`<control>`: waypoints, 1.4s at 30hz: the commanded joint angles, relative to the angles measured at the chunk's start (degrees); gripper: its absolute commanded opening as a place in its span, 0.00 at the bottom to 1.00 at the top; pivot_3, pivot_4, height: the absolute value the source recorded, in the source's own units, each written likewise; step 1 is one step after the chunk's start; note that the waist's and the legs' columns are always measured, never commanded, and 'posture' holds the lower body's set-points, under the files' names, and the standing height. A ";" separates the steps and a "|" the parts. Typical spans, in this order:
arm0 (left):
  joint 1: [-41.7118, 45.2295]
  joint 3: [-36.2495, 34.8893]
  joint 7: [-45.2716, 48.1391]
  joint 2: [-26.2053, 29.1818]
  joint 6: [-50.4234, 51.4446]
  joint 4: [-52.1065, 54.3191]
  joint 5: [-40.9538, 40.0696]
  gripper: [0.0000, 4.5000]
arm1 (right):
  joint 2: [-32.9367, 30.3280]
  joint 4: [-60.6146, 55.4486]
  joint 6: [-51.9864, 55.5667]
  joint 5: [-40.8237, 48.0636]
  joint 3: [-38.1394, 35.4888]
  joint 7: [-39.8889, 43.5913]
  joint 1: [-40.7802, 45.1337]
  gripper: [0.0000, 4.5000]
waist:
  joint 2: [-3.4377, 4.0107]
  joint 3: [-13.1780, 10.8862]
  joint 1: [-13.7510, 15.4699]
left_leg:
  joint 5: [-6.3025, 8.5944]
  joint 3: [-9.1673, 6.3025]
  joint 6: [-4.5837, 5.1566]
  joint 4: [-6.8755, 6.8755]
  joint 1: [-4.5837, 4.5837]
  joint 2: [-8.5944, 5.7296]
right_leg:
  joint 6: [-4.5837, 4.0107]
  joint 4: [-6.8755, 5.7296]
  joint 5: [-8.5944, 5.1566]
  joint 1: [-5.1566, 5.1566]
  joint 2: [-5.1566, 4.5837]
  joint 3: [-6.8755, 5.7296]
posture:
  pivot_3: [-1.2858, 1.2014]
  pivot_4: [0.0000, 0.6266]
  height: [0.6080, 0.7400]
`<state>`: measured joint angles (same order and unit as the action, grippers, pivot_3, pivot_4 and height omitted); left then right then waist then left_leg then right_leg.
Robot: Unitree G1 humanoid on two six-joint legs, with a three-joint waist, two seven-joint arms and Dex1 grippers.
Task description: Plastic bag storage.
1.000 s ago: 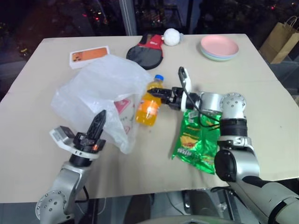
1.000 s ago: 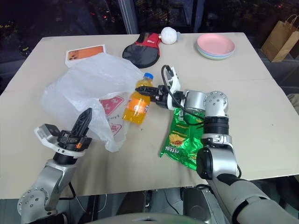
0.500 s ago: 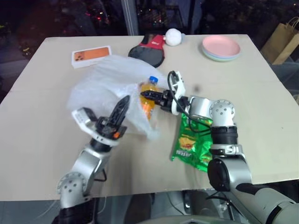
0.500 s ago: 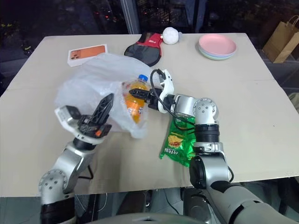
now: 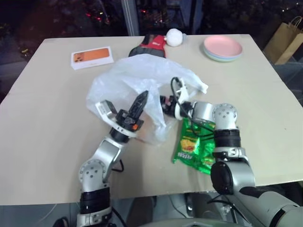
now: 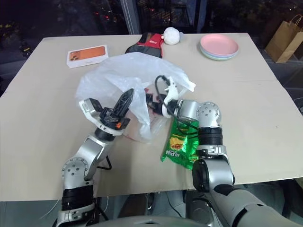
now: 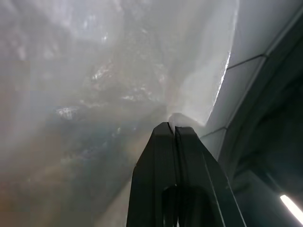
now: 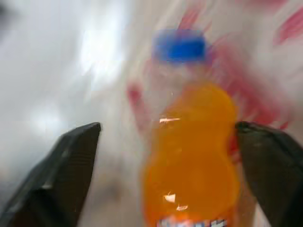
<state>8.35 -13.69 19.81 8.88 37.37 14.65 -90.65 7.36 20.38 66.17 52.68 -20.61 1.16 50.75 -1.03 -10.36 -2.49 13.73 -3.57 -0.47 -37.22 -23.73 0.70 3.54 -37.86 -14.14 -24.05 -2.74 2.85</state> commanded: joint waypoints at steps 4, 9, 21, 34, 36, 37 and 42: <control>-0.63 -3.43 -0.49 1.09 -0.82 3.21 -2.61 0.00 | 1.79 -1.88 -4.21 2.46 -2.09 -0.73 3.58 0.99 | 0.00 0.01 -0.03 | 0.00 0.01 0.00 0.00 0.02 0.01 | 0.00 -0.01 0.00 0.00 0.01 0.01 | 0.52 0.24 1.00; -0.37 -6.30 -1.07 1.64 -1.99 2.15 -3.40 0.00 | -6.94 -10.67 1.49 1.47 4.93 7.31 -0.81 0.99 | 0.01 0.00 0.19 | 0.00 0.01 0.00 0.00 0.00 0.00 | 0.00 0.01 0.00 0.00 0.00 0.00 | 0.52 0.24 1.00; -4.70 -10.13 -0.19 6.64 0.79 0.00 -4.19 0.00 | -38.26 -32.11 7.37 4.25 9.23 29.27 -13.28 0.99 | 0.02 -0.01 0.18 | 0.01 -0.12 0.01 -0.01 0.04 -0.01 | 0.00 0.10 -0.01 0.14 -0.01 -0.13 | 0.52 0.24 1.00; -3.85 -8.64 0.75 8.62 3.48 -0.15 -3.41 0.00 | -53.51 -25.53 -10.88 -9.71 11.01 43.18 -26.09 0.99 | -0.01 0.01 0.52 | 0.01 -0.14 0.01 -0.10 0.05 -0.04 | 0.03 0.19 -0.01 0.28 -0.06 -0.16 | 0.52 0.24 1.00; -3.62 -8.82 0.89 8.83 3.58 -0.30 -3.46 0.00 | -53.14 -20.78 -9.27 -8.70 8.92 44.12 -26.72 0.99 | -0.01 0.01 0.51 | 0.01 -0.11 0.01 -0.10 0.07 -0.04 | 0.03 0.18 -0.01 0.28 -0.06 -0.14 | 0.52 0.24 1.00; -3.52 -8.91 1.00 8.91 3.65 -0.31 -3.46 0.00 | -52.89 -19.76 -7.34 -7.31 8.24 45.05 -27.99 0.99 | -0.01 0.01 0.53 | 0.00 -0.12 0.01 -0.10 0.07 -0.04 | 0.03 0.18 -0.01 0.28 -0.06 -0.15 | 0.52 0.24 1.00; -3.62 -8.99 1.47 9.11 3.69 -0.27 -3.05 0.00 | -48.08 -20.69 2.68 2.96 5.17 48.20 -35.42 0.99 | -0.01 0.01 0.70 | 0.01 -0.16 0.01 -0.09 0.05 -0.03 | 0.01 0.19 -0.01 0.28 -0.05 -0.18 | 0.52 0.24 1.00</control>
<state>4.45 -22.30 20.25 17.46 40.90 13.36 -93.50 -41.65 1.66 65.19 50.70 -13.56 47.72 16.11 -1.04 -10.35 -1.79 13.73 -3.72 -0.46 -37.32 -23.67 0.67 3.55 -37.67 -14.15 -23.76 -2.79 2.69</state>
